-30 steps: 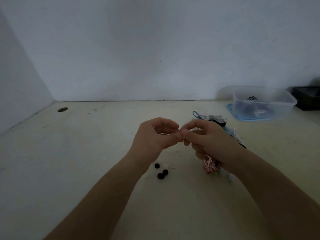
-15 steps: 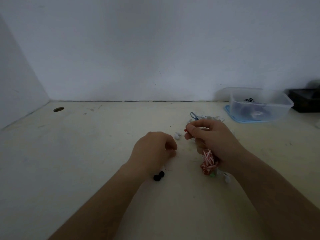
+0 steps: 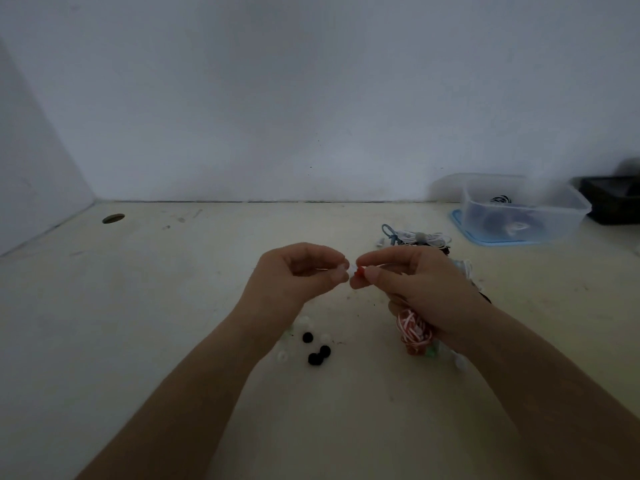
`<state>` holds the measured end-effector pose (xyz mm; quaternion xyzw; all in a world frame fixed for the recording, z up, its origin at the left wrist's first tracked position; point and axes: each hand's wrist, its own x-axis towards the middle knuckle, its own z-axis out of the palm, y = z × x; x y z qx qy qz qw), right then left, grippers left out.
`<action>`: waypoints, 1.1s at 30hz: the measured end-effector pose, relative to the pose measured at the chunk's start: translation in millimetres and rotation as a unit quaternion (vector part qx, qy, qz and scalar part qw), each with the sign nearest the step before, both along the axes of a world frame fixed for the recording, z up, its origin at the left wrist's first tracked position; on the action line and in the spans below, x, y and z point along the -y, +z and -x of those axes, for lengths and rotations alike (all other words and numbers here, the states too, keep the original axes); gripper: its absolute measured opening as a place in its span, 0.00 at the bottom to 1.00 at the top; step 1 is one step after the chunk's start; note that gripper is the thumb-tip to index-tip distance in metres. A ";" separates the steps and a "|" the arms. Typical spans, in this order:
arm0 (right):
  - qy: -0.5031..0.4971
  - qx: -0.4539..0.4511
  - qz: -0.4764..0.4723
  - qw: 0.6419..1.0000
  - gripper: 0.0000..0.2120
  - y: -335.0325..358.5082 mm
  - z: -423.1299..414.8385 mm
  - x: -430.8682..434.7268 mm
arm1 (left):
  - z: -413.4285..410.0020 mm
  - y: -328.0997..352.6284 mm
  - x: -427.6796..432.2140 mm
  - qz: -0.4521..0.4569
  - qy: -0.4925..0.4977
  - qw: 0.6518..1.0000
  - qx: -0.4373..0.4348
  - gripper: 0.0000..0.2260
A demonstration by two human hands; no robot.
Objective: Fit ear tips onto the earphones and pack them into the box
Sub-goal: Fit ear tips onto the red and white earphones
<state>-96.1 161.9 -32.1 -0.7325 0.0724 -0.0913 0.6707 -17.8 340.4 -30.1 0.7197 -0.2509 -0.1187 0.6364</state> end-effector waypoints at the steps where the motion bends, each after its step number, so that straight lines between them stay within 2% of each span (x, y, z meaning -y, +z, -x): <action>1: 0.002 0.002 0.005 1.000 0.07 -0.3 -0.5 0.0 | 0.4 -0.5 -0.5 0.014 0.001 1.000 -0.017 0.07; 5: 0.005 0.021 0.002 1.000 0.06 -0.1 -0.2 -0.2 | 1.5 -1.7 -0.1 0.050 -0.002 0.996 -0.071 0.07; 13: -0.003 0.054 -0.013 0.998 0.03 -1.9 -2.3 -1.4 | 8.4 0.3 2.7 0.064 -0.022 0.993 -0.098 0.08; 18: -0.027 0.065 0.001 0.998 0.03 -2.1 -3.1 -1.5 | 10.1 2.7 3.3 0.071 -0.033 0.992 -0.099 0.14; 22: -0.031 0.070 0.015 0.997 0.02 -2.6 -4.0 -1.1 | 9.7 2.8 2.3 0.062 -0.030 0.993 -0.099 0.08; 33: -0.009 0.081 0.037 0.996 0.03 -1.7 -1.9 2.9 | 9.8 5.6 2.4 0.064 -0.028 0.990 -0.122 0.07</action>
